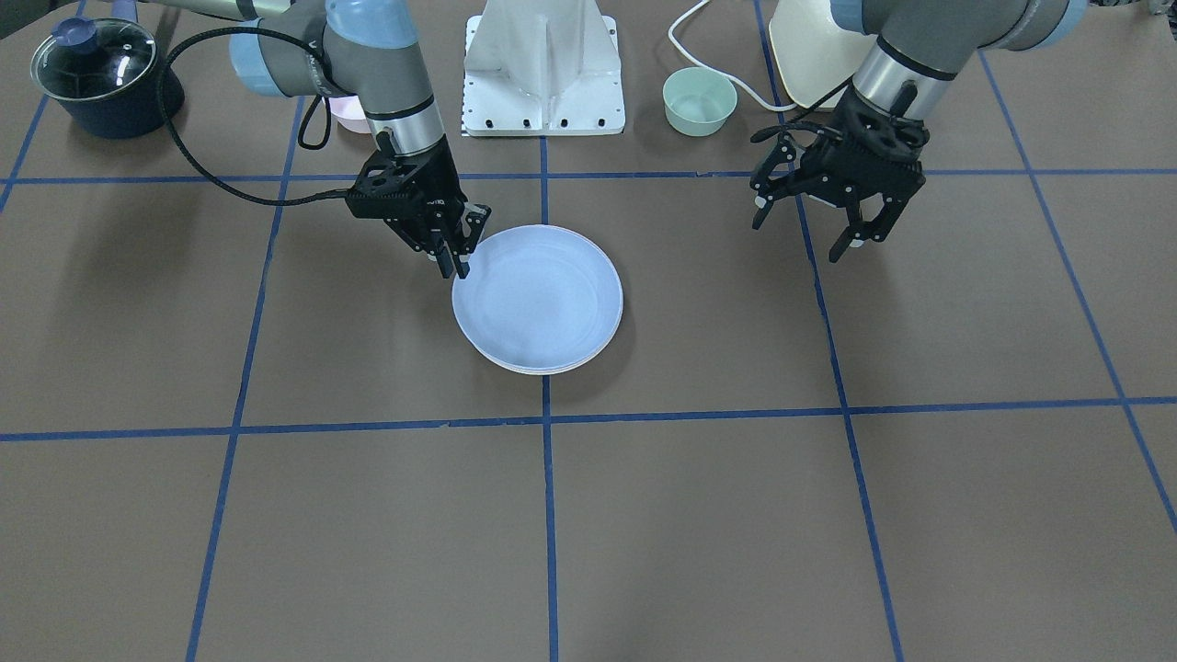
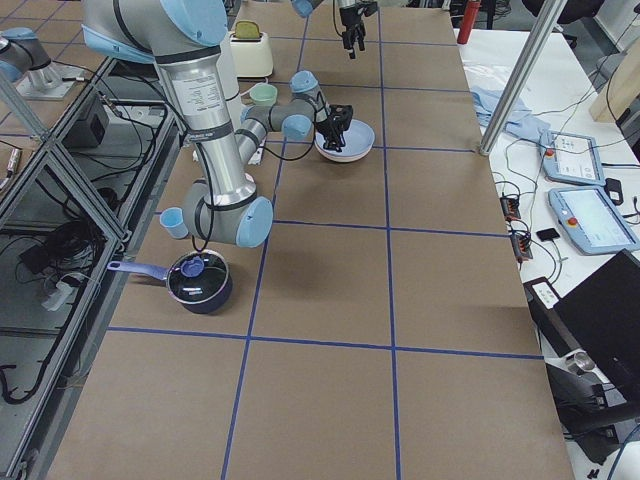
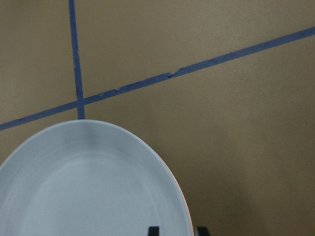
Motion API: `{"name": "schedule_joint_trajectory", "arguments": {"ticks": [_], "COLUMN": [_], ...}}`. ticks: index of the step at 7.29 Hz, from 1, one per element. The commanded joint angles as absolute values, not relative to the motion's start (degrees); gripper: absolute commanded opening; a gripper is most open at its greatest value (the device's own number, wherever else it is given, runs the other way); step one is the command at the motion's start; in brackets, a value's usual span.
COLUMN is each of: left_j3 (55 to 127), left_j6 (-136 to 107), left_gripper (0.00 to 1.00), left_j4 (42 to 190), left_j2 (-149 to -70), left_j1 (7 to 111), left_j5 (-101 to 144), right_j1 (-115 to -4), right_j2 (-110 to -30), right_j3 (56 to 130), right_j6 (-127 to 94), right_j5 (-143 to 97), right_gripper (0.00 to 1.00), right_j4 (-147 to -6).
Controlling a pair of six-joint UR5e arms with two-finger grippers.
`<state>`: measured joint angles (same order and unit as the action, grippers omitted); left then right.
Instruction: Stack three plates with pink and blue
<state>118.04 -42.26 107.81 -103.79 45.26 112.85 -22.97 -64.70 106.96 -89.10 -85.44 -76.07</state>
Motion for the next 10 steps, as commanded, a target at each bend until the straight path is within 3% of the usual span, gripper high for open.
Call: {"name": "schedule_joint_trajectory", "arguments": {"ticks": [1, 4, 7, 10], "left_j3": [118.04, 118.21, 118.21, 117.34], "left_j6": [-42.19, -40.7, -23.09, -4.46], "left_gripper": [1.0, 1.0, 1.0, 1.0], "left_j4": [107.93, 107.14, 102.06, 101.95], "left_j2": [-103.45, -102.48, -100.12, -91.96], "left_j1": [45.26, 45.88, 54.89, 69.3], "left_j5": [112.85, 112.94, 117.76, 122.68], "right_j1": [-28.0, -52.12, -73.33, -82.33], "right_j2": [-60.85, -62.38, -74.76, -87.68], "right_j3": [107.31, 109.6, 109.16, 109.07], "right_j6": [-84.24, -54.45, -14.2, 8.67], "right_j5": [-89.52, -115.5, -127.78, -128.15], "right_gripper": [1.0, 1.0, 1.0, 1.0], "right_j4": [-82.65, -93.5, -99.72, -101.95]}}
